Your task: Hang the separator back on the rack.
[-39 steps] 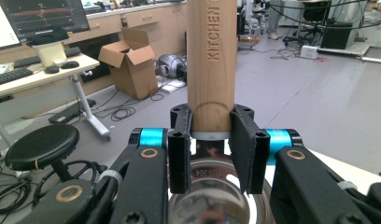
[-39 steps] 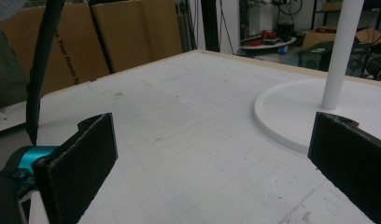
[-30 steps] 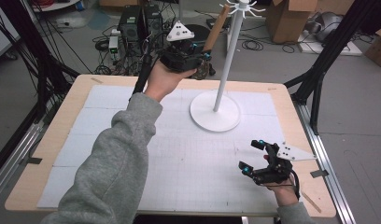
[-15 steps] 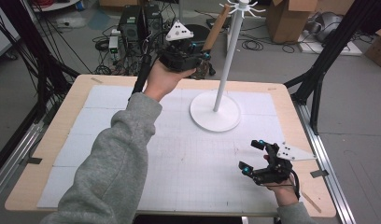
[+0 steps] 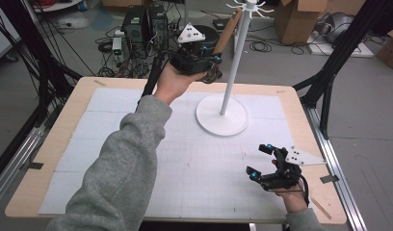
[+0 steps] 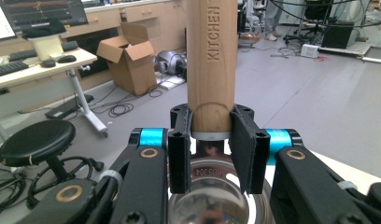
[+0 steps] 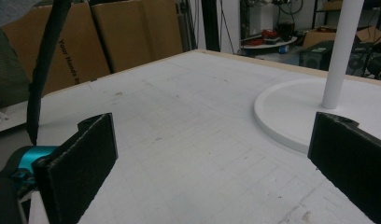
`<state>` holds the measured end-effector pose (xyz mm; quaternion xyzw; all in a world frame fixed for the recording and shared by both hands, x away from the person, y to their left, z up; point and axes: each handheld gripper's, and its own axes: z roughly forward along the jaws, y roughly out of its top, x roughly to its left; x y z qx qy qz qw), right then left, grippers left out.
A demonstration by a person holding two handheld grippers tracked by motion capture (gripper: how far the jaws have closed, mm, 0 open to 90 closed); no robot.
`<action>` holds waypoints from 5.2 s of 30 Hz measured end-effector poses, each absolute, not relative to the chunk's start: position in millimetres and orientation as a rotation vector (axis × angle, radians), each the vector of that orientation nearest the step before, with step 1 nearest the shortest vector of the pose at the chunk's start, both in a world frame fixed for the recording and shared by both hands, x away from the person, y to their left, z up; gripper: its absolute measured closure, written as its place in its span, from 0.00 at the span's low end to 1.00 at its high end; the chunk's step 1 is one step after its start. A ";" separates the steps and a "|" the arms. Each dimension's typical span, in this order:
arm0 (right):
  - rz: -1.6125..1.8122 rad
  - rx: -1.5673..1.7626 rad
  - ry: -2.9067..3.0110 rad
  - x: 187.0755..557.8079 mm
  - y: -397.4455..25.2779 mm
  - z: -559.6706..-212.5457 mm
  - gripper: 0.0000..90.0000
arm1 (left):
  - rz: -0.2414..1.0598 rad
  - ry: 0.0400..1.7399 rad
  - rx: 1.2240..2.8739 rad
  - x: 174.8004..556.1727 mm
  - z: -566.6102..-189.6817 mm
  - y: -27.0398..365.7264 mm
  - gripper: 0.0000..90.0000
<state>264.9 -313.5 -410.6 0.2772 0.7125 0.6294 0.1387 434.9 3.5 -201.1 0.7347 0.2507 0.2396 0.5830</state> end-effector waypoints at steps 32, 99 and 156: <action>1.816 0.782 2.059 262.9 -311.3 -408.9 0.01 | 0.525 0.550 1.733 436.4 -213.5 -8.2 0.56; 1.751 0.778 2.062 259.7 -311.4 -409.9 0.01 | 0.488 0.456 1.734 341.2 -337.2 131.1 0.02; 1.724 0.880 1.887 251.8 -336.0 -407.9 0.01 | 0.664 0.785 1.563 265.4 -406.5 259.9 0.02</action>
